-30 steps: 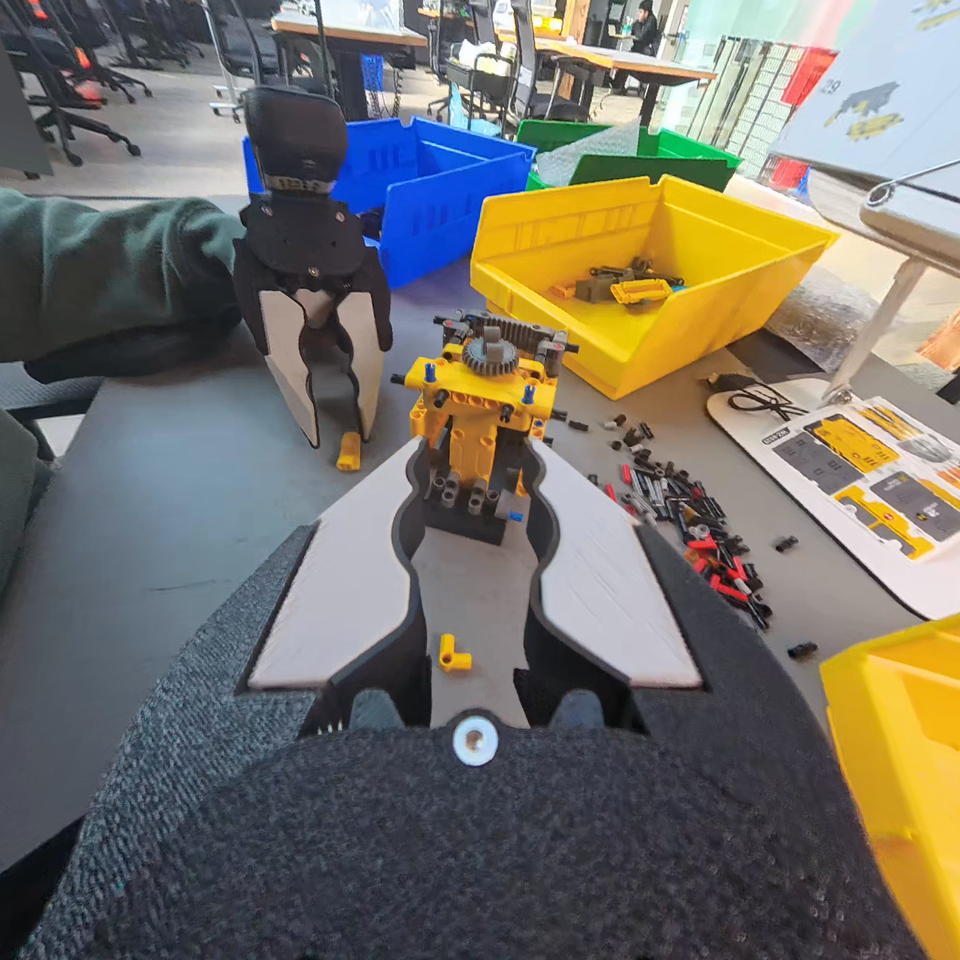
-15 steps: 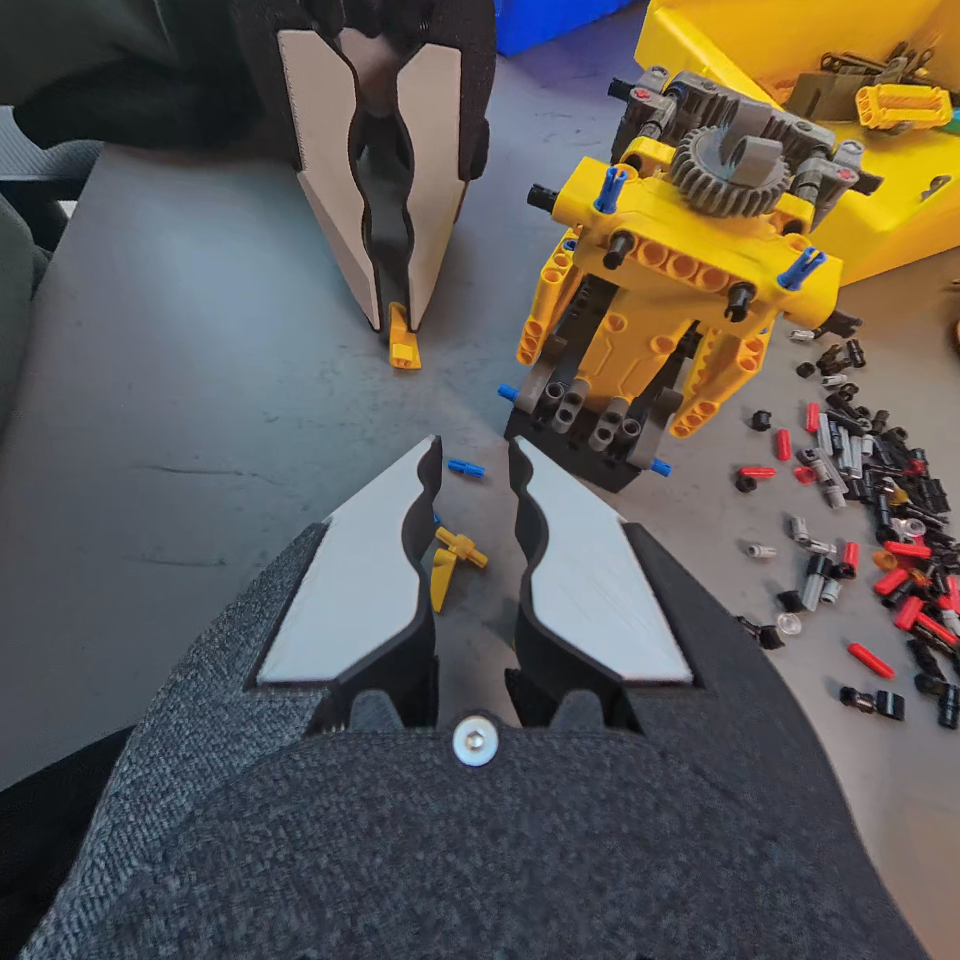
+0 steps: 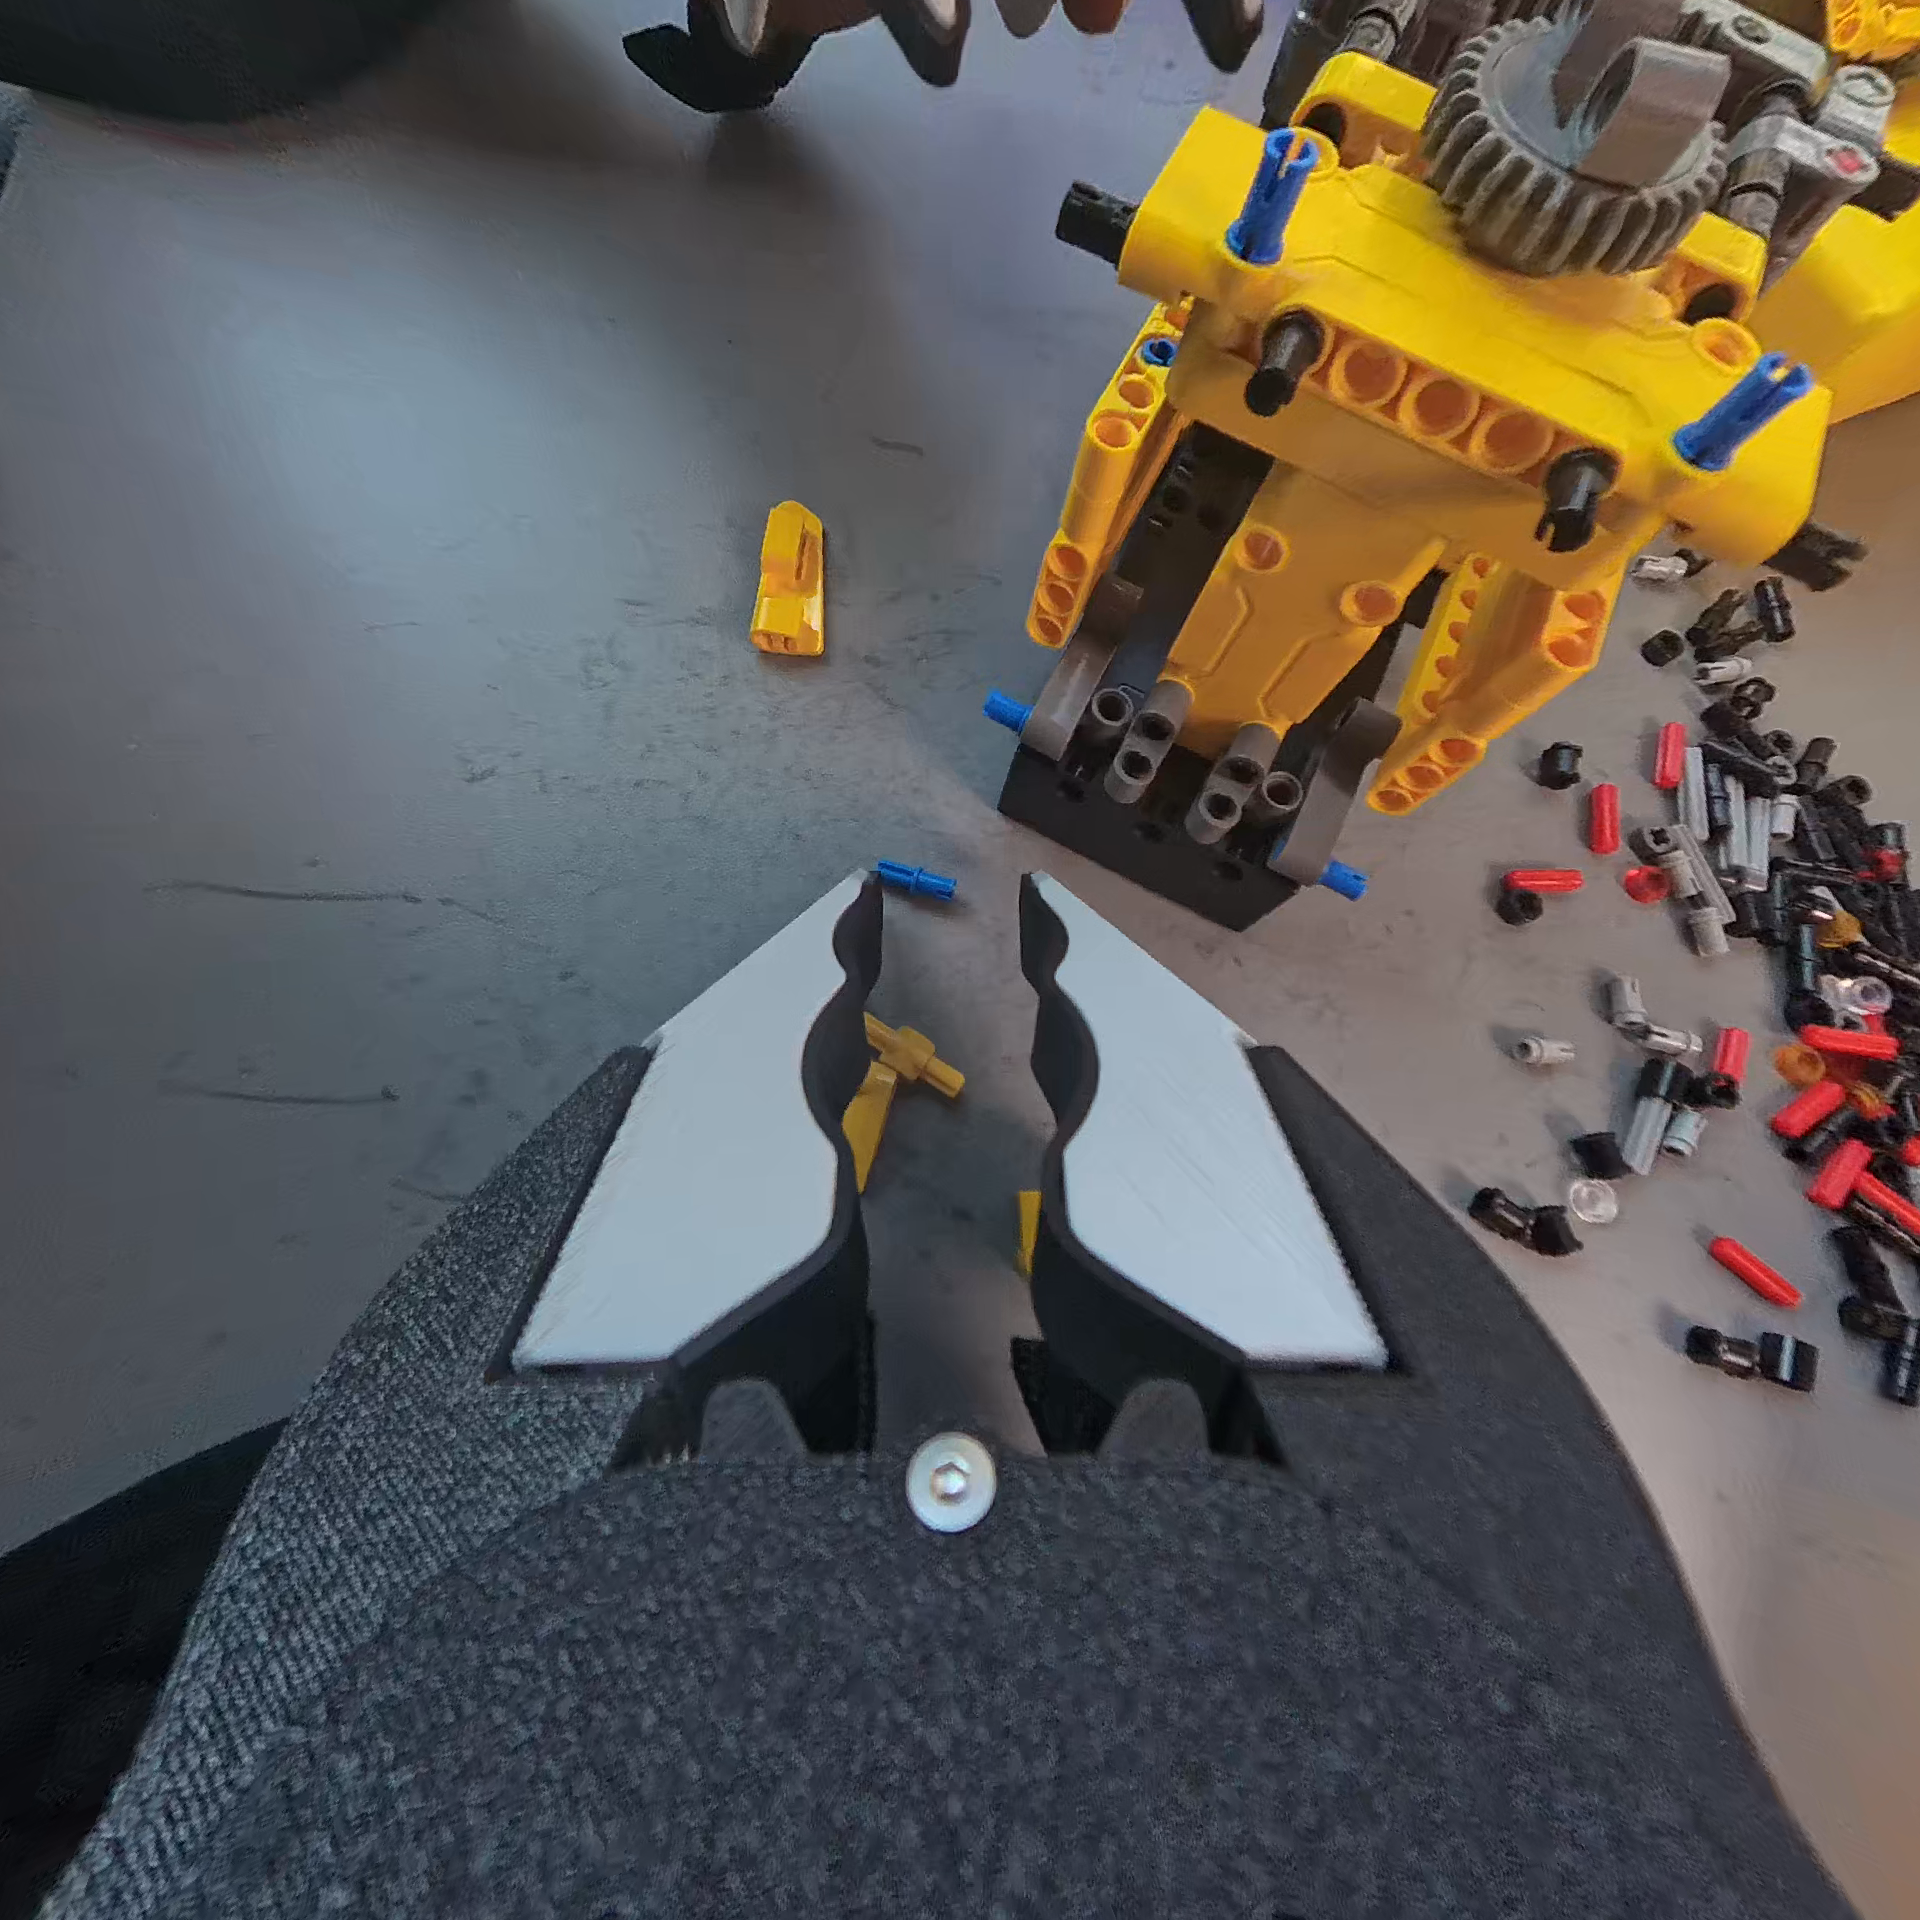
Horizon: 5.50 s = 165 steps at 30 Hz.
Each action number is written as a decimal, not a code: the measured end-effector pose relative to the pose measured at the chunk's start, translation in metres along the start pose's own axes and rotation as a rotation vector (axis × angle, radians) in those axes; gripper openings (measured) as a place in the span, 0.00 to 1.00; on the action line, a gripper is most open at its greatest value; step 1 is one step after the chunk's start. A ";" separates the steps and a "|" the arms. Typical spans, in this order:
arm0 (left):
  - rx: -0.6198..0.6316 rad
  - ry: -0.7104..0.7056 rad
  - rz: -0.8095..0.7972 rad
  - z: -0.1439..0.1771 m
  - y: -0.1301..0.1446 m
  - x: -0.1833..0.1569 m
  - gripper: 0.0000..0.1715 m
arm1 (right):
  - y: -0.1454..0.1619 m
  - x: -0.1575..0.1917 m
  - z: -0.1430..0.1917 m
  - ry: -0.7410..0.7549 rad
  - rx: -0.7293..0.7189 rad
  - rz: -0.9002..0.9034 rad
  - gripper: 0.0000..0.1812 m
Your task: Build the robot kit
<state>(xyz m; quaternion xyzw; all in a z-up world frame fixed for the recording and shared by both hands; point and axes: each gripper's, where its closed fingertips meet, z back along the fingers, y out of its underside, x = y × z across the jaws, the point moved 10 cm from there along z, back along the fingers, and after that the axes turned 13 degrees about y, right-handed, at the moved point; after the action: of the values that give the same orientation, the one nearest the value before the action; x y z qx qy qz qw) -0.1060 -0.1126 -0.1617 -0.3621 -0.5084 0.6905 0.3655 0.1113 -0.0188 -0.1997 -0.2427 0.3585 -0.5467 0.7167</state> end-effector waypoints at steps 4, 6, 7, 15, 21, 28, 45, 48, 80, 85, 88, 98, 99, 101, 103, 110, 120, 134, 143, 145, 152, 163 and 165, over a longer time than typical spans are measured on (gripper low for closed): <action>0.013 -0.020 -0.027 -0.001 0.001 -0.002 0.23 | -0.002 0.002 -0.004 -0.004 0.039 0.016 0.14; 0.025 -0.028 -0.039 -0.003 0.003 -0.003 0.23 | -0.003 0.002 -0.005 -0.004 0.042 0.013 0.14; 0.030 -0.027 -0.041 -0.004 0.003 -0.003 0.24 | -0.003 0.002 -0.005 -0.007 0.047 0.010 0.14; 0.046 -0.022 -0.054 -0.006 0.003 -0.006 0.26 | -0.004 0.005 -0.005 -0.028 0.045 0.024 0.08; 0.071 -0.092 -0.078 -0.002 0.002 -0.005 0.22 | -0.003 0.005 -0.005 -0.021 0.025 0.021 0.08; 0.046 -0.200 -0.065 0.009 -0.002 0.001 0.21 | -0.006 -0.009 0.002 0.077 -0.058 -0.072 0.11; 0.076 -0.258 -0.008 0.011 0.005 0.010 0.23 | -0.026 -0.039 -0.025 0.302 -0.111 -0.132 0.23; 0.080 -0.257 -0.009 0.011 0.006 0.010 0.23 | -0.023 -0.042 -0.023 0.309 -0.112 -0.135 0.24; 0.155 -0.166 -0.019 0.000 0.010 0.003 0.22 | 0.017 -0.015 0.020 -0.083 0.086 0.027 0.10; 0.160 -0.159 -0.010 -0.001 0.011 0.003 0.22 | 0.015 -0.011 0.017 -0.094 0.094 0.048 0.10; 0.173 -0.139 -0.003 -0.003 0.013 0.003 0.22 | 0.014 -0.008 0.016 -0.113 0.095 0.054 0.06; 0.351 0.165 -0.003 -0.022 0.026 -0.021 0.19 | -0.010 -0.007 0.030 -0.061 -0.101 0.040 0.04; 0.375 0.170 -0.001 -0.024 0.028 -0.022 0.19 | -0.012 -0.005 0.028 -0.049 -0.113 0.048 0.04; 0.406 0.183 0.006 -0.026 0.030 -0.023 0.19 | -0.015 0.004 0.021 -0.070 -0.117 0.066 0.04; 0.423 0.188 0.005 -0.027 0.032 -0.023 0.18 | -0.017 0.012 0.012 -0.081 -0.102 0.076 0.04; 0.540 0.140 -0.034 -0.036 0.040 -0.024 0.15 | -0.024 0.029 -0.007 -0.074 0.001 0.079 0.03; 0.549 0.138 -0.069 -0.040 0.039 -0.027 0.07 | -0.028 0.037 -0.017 -0.056 0.053 0.028 0.03; 0.546 0.145 -0.052 -0.043 0.039 -0.027 0.07 | -0.029 0.040 -0.020 -0.041 0.065 0.020 0.03; 0.546 0.147 -0.051 -0.043 0.039 -0.027 0.06 | -0.029 0.040 -0.021 -0.039 0.067 0.017 0.03; 0.544 0.150 -0.050 -0.043 0.039 -0.027 0.06 | -0.029 0.040 -0.021 -0.040 0.065 0.013 0.03; 0.535 0.179 -0.051 -0.045 0.038 -0.030 0.03 | -0.028 0.039 -0.020 -0.041 0.061 0.008 0.03; 0.540 0.173 -0.054 -0.045 0.038 -0.031 0.04 | -0.027 0.038 -0.020 -0.045 0.058 0.013 0.03; 0.539 0.174 -0.048 -0.045 0.038 -0.031 0.04 | -0.027 0.038 -0.020 -0.047 0.058 0.013 0.03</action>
<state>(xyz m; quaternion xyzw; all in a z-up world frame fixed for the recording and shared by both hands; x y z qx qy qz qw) -0.0577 -0.1278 -0.2047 -0.2977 -0.2815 0.7584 0.5070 0.0850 -0.0622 -0.2016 -0.2323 0.3273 -0.5465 0.7350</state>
